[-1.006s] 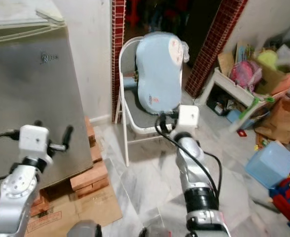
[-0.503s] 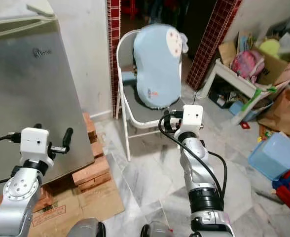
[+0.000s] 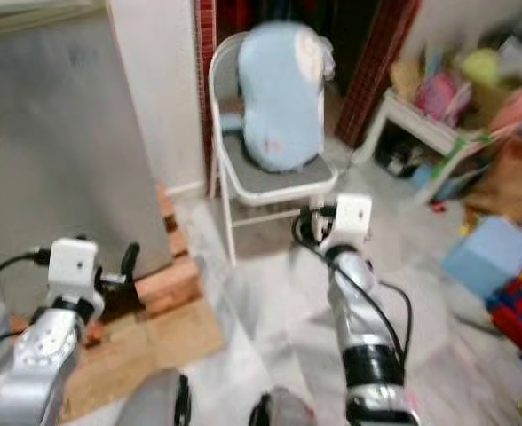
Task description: Restocking fridge
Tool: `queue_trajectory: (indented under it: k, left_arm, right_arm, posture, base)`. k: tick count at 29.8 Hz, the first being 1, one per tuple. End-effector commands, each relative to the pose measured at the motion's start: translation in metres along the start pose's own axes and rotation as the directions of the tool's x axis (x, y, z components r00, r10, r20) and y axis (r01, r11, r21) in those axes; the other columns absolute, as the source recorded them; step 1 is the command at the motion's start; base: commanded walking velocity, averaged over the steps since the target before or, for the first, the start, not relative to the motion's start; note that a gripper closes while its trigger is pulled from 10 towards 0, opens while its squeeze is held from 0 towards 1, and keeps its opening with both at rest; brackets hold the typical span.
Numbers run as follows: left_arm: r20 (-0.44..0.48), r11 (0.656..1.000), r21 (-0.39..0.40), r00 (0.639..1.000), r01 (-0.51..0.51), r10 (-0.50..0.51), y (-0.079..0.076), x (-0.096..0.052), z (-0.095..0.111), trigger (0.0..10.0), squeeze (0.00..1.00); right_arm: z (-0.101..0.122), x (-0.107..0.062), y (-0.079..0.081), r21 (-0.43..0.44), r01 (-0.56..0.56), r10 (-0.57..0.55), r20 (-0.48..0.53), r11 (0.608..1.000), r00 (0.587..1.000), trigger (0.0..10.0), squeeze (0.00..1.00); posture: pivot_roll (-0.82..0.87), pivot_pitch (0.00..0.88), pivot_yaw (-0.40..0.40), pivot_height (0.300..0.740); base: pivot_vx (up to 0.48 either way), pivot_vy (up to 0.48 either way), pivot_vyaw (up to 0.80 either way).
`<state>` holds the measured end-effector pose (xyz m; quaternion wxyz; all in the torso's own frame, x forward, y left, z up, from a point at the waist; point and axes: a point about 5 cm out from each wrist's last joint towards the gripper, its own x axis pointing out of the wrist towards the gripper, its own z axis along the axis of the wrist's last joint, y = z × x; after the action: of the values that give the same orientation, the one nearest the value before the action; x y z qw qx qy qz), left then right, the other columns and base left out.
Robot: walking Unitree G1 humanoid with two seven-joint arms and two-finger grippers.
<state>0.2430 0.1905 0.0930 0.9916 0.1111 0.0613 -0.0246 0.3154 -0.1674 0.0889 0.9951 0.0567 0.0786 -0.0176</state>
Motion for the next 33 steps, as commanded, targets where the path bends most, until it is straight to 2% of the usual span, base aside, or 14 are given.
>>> queue_trajectory:
  k: [1, 6, 8, 14, 24, 33]
  left_arm:
    - [0.018, 1.0, 0.005, 1.0, 0.002, -0.002, 0.004, 0.002, 0.004, 10.0, 0.0]
    - [0.023, 1.0, 0.016, 1.0, 0.002, -0.002, 0.005, 0.007, 0.005, 10.0, 0.0]
    - [0.024, 1.0, 0.011, 1.0, 0.015, -0.015, 0.002, 0.007, 0.006, 10.0, 0.0]
    - [0.007, 0.997, 0.018, 0.997, 0.08, -0.08, -0.008, 0.007, 0.002, 10.0, 0.0]
    - [0.012, 0.998, -0.023, 0.998, 0.063, -0.063, -0.013, 0.01, 0.001, 10.0, 0.0]
    - [0.006, 0.998, -0.02, 0.998, 0.066, -0.066, -0.012, 0.007, -0.002, 10.0, 0.0]
  right_arm:
    - [0.006, 0.0, 0.001, 0.015, 0.003, -0.004, 0.025, 1.0, 1.0, 10.0, 0.0]
    - [0.006, 0.001, 0.002, 0.032, 0.004, -0.006, 0.035, 0.999, 0.999, 10.0, 0.0]
    - [0.008, 0.001, -0.002, 0.042, 0.034, -0.036, 0.053, 0.999, 0.998, 10.0, 0.0]
    - [0.003, 0.0, -0.008, 0.063, 0.082, -0.085, 0.045, 0.995, 0.995, 10.0, 0.0]
    - [0.005, 0.002, -0.009, 0.017, 0.05, -0.05, 0.032, 0.999, 0.998, 10.0, 0.0]
    - [0.006, 0.006, 0.0, 0.011, 0.012, -0.013, 0.023, 1.0, 1.0, 10.0, 0.0]
  posture:
    - [0.08, 0.06, -0.053, 0.74]
    - [0.08, 0.049, -0.037, 0.74]
    - [0.08, 0.025, 0.009, 0.74]
    - [0.06, 0.018, 0.03, 0.74]
    - [0.05, 0.032, -0.03, 0.74]
    - [0.06, 0.034, -0.046, 0.74]
  base:
    - [0.0, 0.0, 0.0]
    - [0.0, 0.0, 0.0]
    - [0.0, 0.0, 0.0]
    - [0.0, 0.0, 0.0]
    - [-0.059, 0.0, -0.15]
    - [-0.344, 0.337, -0.61]
